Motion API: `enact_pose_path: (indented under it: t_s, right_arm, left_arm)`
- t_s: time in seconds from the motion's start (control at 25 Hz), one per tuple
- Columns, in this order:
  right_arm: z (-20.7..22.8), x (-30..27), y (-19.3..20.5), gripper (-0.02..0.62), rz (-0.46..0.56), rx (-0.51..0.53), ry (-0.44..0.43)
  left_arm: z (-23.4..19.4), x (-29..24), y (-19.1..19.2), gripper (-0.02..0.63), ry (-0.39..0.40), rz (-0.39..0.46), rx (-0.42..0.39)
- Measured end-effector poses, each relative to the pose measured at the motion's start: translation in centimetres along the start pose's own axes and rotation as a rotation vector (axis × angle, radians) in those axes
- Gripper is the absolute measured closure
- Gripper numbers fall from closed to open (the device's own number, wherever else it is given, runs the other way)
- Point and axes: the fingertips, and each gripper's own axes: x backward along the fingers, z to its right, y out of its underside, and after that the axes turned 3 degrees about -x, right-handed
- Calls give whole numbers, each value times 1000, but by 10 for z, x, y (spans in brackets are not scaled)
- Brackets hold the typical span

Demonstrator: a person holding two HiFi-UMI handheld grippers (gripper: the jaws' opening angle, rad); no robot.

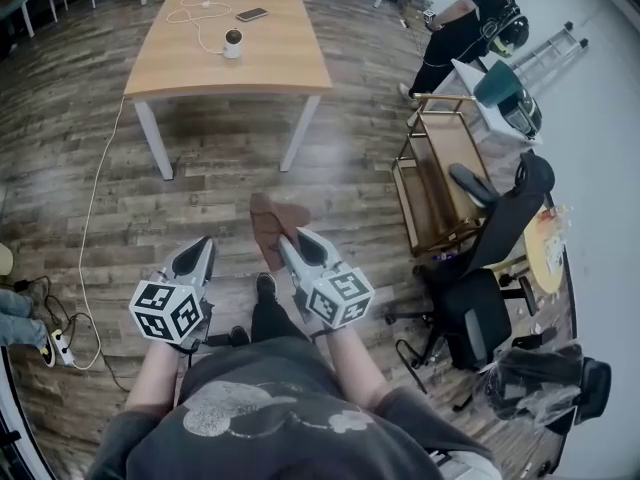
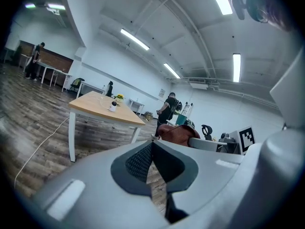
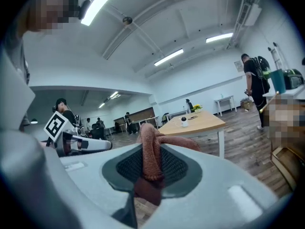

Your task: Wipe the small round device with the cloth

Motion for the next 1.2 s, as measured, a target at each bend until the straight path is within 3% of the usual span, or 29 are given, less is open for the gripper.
enact_pose_path:
  t_s: [0.24,0.48,0.88,1.2]
  right_arm:
    - [26,-26,-10,517,16,-18,16]
    - [66,-66,-27,517,4,-2,-7]
    - [106,-135,-88,517,11,274,-7]
    - [131,-177,-105,517,4,237,-65]
  left_arm:
    - [-25,-28,-17,588,-30,-1,-33]
    - [-56,-67,-49,586,-114,30,-66]
    - [-72,-144,-111,588,-166,84,-177]
    - [-78,-188,-145,588,-211,118,-206]
